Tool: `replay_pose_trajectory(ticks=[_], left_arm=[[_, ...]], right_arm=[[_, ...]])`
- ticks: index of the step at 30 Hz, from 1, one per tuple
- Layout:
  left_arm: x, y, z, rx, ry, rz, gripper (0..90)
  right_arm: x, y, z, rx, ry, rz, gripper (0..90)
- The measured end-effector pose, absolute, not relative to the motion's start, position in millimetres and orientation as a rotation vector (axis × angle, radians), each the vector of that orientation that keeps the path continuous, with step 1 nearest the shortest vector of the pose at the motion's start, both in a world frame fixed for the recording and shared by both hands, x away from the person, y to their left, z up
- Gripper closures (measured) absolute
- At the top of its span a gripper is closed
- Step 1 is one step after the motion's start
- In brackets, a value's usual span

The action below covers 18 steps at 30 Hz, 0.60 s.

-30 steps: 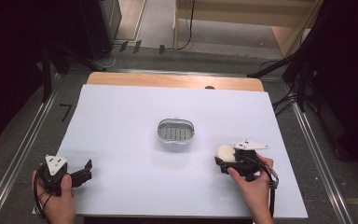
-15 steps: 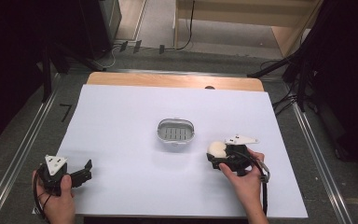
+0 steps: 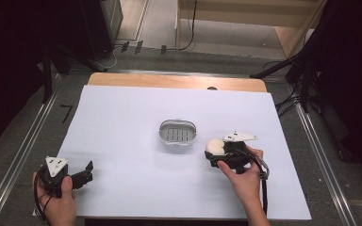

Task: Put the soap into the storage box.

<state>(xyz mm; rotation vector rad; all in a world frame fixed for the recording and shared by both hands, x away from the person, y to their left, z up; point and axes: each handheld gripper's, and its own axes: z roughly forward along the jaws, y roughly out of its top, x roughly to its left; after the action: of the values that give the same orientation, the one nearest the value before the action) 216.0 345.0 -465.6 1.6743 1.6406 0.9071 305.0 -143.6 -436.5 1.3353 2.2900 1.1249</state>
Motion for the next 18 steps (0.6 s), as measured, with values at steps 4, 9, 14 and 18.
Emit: replay_pose_trajectory(ticks=[4,9,14,18], left_arm=[[216.0,345.2,-465.6,1.675,1.640,0.906,0.1],[216.0,345.1,-465.6,1.676,1.639,0.906,0.1],[216.0,345.2,-465.6,1.675,1.639,0.905,0.1],[215.9,345.2,-465.6,1.675,1.639,0.905,0.1]], right_arm=[[306.5,-140.9,-434.8,1.332,2.290,1.128,24.9],[309.2,-134.5,-432.2,1.319,2.300,1.133,24.9],[311.8,-128.9,-431.5,1.312,2.304,1.142,24.9],[313.6,-125.3,-430.6,1.312,2.310,1.143,24.9]])
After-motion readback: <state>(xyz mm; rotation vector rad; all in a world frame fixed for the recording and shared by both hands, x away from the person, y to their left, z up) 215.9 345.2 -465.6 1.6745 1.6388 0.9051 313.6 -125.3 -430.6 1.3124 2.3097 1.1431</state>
